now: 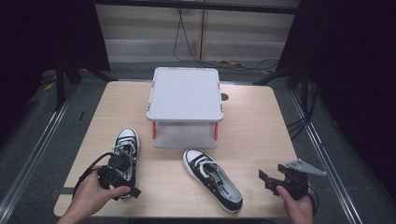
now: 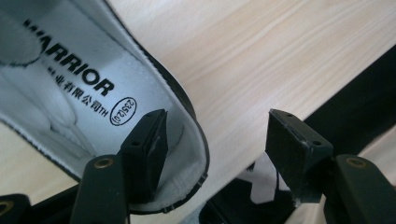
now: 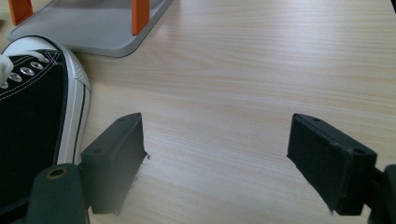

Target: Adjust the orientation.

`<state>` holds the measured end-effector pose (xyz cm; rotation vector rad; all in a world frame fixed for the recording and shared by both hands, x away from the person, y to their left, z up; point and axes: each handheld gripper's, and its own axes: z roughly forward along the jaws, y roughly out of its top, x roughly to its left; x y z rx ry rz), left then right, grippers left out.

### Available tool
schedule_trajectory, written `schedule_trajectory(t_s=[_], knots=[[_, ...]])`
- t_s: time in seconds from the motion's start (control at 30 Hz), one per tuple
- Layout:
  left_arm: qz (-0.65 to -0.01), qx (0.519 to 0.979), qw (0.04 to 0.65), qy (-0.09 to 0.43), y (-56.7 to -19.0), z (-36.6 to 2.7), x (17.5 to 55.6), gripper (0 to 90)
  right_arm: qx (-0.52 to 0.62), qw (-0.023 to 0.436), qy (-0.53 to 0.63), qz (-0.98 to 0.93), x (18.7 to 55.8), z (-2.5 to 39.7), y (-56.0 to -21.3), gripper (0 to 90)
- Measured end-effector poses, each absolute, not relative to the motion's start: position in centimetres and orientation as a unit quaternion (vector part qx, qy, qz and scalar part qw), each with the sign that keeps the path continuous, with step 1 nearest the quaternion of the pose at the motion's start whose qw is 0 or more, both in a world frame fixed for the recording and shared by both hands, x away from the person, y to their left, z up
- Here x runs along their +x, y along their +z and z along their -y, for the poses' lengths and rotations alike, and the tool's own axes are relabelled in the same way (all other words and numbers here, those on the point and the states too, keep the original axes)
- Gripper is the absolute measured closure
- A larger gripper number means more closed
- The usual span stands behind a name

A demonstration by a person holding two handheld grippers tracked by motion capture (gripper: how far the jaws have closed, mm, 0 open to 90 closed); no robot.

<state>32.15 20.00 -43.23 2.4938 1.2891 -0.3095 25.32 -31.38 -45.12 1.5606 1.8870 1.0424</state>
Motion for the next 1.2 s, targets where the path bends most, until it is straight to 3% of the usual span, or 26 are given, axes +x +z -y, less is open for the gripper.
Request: schedule_trajectory(t_s=[0.23, 0.37, 0.43, 0.57, 0.73, 0.83, 0.97, 1.07, 1.2], knots=[[-0.475, 0.852, 0.203, -0.088, -40.8, -22.2, 32.0, 30.2, 0.569, 0.236, 0.379, -0.690, 25.4, 31.3, -45.1, 18.4], [-0.507, 0.826, 0.240, -0.065, -38.9, -23.3, 32.4, 41.9, 0.568, 0.236, 0.378, -0.692, 25.5, 31.2, -45.1, 18.4], [-0.516, 0.823, 0.229, -0.052, -38.6, -23.6, 32.7, 48.4, 0.566, 0.239, 0.377, -0.693, 25.5, 31.1, -45.0, 18.4], [-0.556, 0.811, 0.179, -0.034, -39.1, -24.7, 33.8, 48.1, 0.567, 0.241, 0.380, -0.690, 25.5, 31.3, -45.0, 18.4], [-0.581, 0.795, 0.166, -0.058, -40.9, -25.7, 35.5, 43.1, 0.564, 0.243, 0.381, -0.691, 25.4, 31.2, -44.8, 18.8], [-0.582, 0.801, 0.138, -0.029, -42.0, -24.7, 36.2, 39.1, 0.562, 0.245, 0.382, -0.692, 25.4, 31.2, -44.8, 18.8], [-0.594, 0.795, 0.123, -0.031, -43.9, -23.9, 37.5, 31.9, 0.562, 0.244, 0.381, -0.693, 25.5, 31.2, -44.8, 18.8], [-0.593, 0.798, 0.102, -0.008, -44.4, -23.7, 37.7, 39.2, 0.563, 0.245, 0.380, -0.692, 25.4, 31.3, -44.8, 18.8], [-0.617, 0.778, 0.121, 0.005, -43.6, -25.2, 37.5, 53.0, 0.565, 0.244, 0.380, -0.691, 25.3, 31.5, -44.9, 18.8]])
